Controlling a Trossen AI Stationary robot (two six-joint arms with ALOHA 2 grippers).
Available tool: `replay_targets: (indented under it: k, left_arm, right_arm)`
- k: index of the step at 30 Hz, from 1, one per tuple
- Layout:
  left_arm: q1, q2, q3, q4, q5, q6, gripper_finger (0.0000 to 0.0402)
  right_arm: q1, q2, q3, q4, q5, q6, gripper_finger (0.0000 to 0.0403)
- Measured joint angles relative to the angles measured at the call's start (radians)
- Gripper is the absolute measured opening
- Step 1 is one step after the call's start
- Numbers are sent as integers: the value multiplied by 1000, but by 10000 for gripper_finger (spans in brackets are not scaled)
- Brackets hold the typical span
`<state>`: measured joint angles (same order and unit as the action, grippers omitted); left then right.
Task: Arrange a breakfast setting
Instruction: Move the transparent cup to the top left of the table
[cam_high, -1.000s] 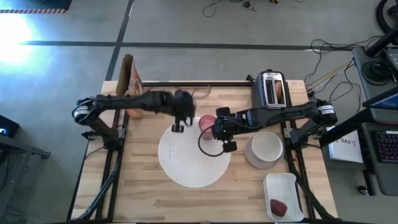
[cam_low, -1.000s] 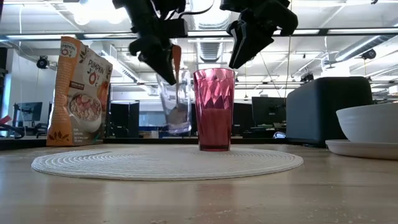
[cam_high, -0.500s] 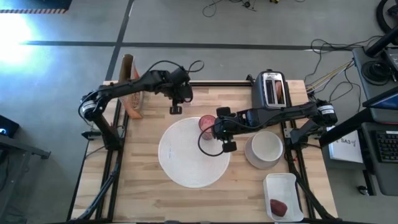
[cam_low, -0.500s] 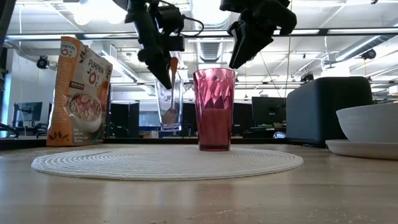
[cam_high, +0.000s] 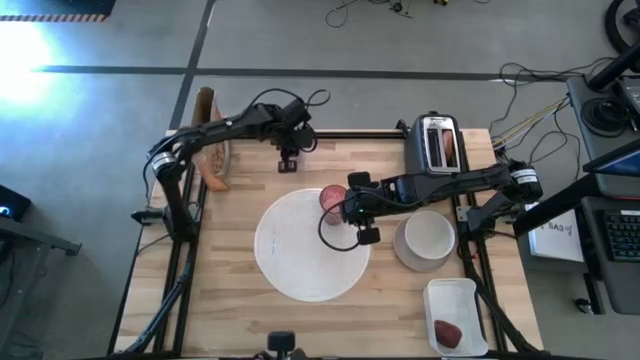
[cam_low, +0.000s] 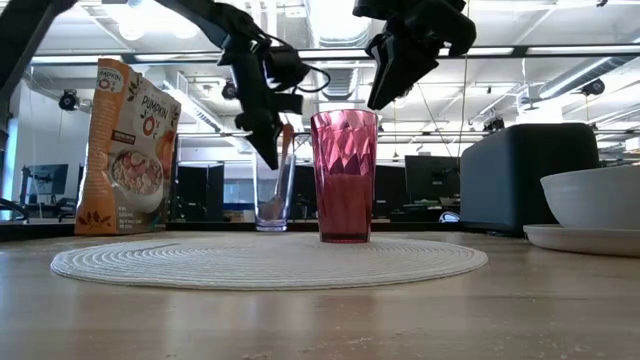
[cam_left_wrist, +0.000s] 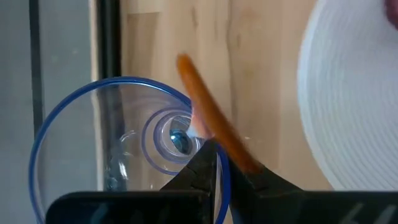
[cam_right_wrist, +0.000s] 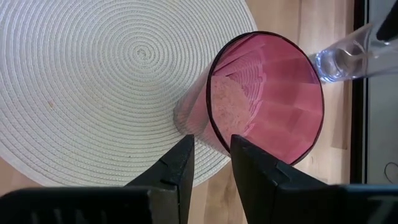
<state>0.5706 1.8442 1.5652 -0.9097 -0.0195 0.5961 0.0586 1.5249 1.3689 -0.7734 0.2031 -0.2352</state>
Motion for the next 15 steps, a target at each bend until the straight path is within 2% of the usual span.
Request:
replay_targets:
  k: [15]
  left_arm:
    - [14,100,126,-64,-16,-97,9]
  right_arm:
    - [0,0,0,0,0,1,95]
